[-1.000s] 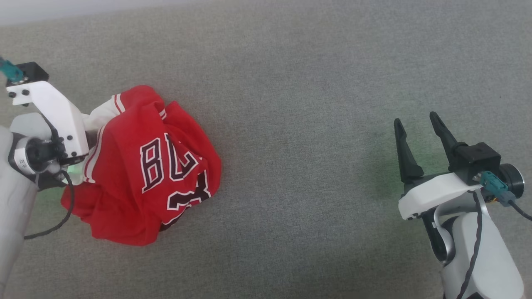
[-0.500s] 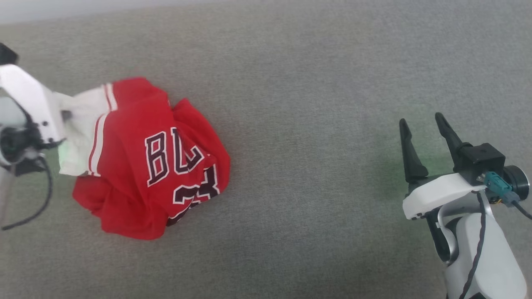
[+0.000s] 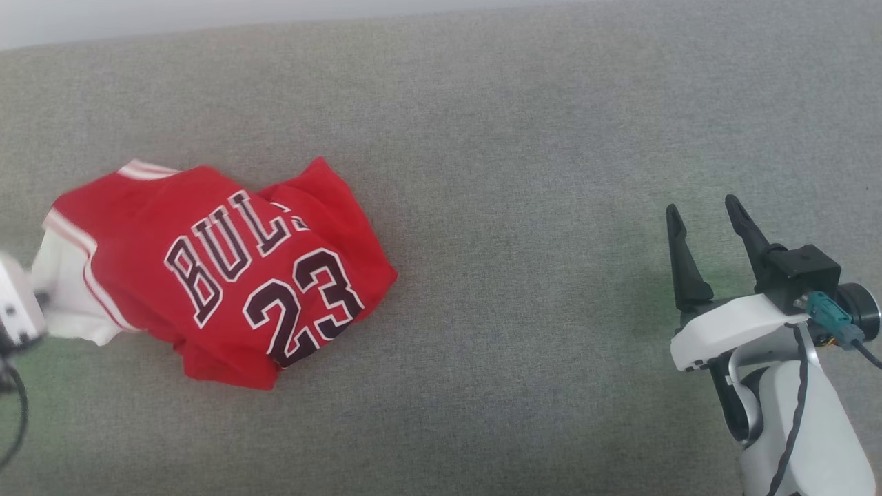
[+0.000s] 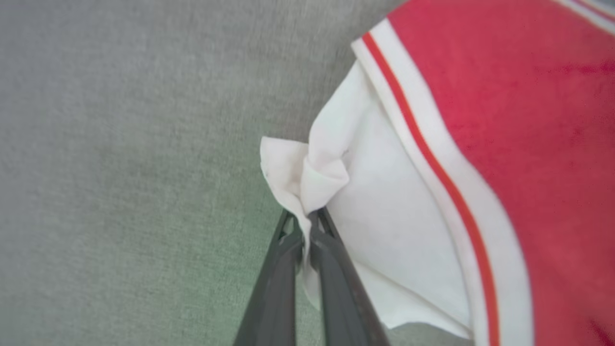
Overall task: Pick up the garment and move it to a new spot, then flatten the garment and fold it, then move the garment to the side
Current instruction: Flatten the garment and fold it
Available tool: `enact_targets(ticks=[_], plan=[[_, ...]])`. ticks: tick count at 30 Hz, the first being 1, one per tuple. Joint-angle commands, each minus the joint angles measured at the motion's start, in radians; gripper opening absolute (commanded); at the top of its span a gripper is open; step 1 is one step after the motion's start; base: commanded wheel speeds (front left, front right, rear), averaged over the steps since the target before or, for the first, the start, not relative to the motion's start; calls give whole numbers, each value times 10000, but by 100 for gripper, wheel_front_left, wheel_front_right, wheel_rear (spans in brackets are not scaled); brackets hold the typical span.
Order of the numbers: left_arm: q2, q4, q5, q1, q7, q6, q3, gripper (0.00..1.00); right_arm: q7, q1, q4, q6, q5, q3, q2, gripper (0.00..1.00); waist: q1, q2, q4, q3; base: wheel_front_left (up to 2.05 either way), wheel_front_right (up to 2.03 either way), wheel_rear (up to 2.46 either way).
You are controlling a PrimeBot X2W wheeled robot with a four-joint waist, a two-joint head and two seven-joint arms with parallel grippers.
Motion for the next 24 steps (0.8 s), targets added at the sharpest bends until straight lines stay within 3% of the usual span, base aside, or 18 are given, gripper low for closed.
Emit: enact_targets(ticks=[1, 7, 8, 9, 10, 16, 24], plan=[[-25, 12, -103, 151, -52, 63, 54, 0, 24, 38, -37, 1, 28, 30, 41, 100, -1, 0, -4, -10, 0, 0, 0], [-629, 9, -428, 1260, -172, 288, -16, 0, -6, 67, 89, 1, 92, 81, 62, 100, -1, 0, 40, -125, 0, 0, 0], [-706, -77, -434, 1329, -255, 240, 6, 23, 4, 67, 114, 1, 109, 116, 68, 100, -1, 0, 52, -159, 0, 0, 0], [-769, -178, -424, 1354, -436, 204, 54, 90, 15, 70, 141, 1, 130, 135, 68, 100, -1, 0, 71, -202, 0, 0, 0], [-795, -254, -465, 1369, -590, 194, 136, 100, 31, 70, 167, 1, 142, 156, 66, 100, -1, 0, 93, -258, 0, 0, 0], [-582, -1034, -332, 1720, -1867, -142, 478, 100, 96, 244, 314, 1, 203, 353, -20, 100, -1, 0, 305, -773, 0, 0, 0], [-451, -2681, 523, 2962, -4716, -759, 658, 100, 216, 606, 351, 1, 251, 473, -182, 100, -1, 0, 620, -1572, 0, 0, 0]])
